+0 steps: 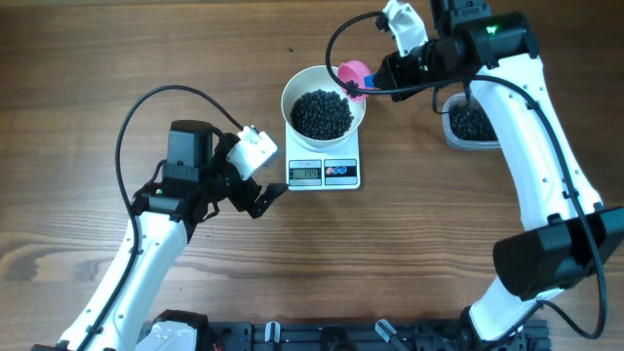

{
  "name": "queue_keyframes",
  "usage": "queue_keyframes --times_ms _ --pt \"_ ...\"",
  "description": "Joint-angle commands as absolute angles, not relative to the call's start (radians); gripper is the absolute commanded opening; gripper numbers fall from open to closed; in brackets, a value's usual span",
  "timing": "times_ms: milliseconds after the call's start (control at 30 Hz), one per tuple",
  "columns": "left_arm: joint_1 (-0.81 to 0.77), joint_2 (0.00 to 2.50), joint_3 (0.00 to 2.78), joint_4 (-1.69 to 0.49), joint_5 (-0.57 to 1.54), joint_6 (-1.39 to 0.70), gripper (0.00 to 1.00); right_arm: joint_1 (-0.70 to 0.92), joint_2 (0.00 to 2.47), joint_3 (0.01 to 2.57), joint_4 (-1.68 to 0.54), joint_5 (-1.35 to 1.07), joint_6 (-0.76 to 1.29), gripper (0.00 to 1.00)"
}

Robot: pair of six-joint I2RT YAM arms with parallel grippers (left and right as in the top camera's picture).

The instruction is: Scoop item into bowl and weigh 150g on scale

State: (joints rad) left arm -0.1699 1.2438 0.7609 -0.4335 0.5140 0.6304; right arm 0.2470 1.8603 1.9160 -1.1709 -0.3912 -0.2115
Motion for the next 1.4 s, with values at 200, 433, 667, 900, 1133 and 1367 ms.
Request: queue_keyframes --times_ms 200,433,667,900,1133,1367 --pt "-0.166 1.246 0.756 -0.434 0.515 0.624 1.0 0.257 1.802 1.946 -1.17 -0.38 -0.22 0.04" --pt "-0.166 1.246 0.756 -0.434 0.515 0.624 1.0 0.374 1.798 1.946 -1.163 -0.217 -0.208 0.04" --pt "-0.166 1.246 0.756 -0.434 0.515 0.624 1.0 0.435 1.799 1.946 -1.161 -0.102 -0.203 0.04" --pt "-0.166 1.246 0.756 -0.434 0.515 0.624 1.0 0.435 1.798 1.946 -1.129 -0.109 -0.203 0.04" --pt "-0.166 1.246 0.756 -0.434 0.515 0.624 1.0 0.435 1.798 1.946 -1.114 -0.192 -0.152 0.04" --pt "-0.166 1.246 0.756 -0.434 0.515 0.624 1.0 0.435 1.799 1.946 -1.11 -0.192 -0.154 0.04"
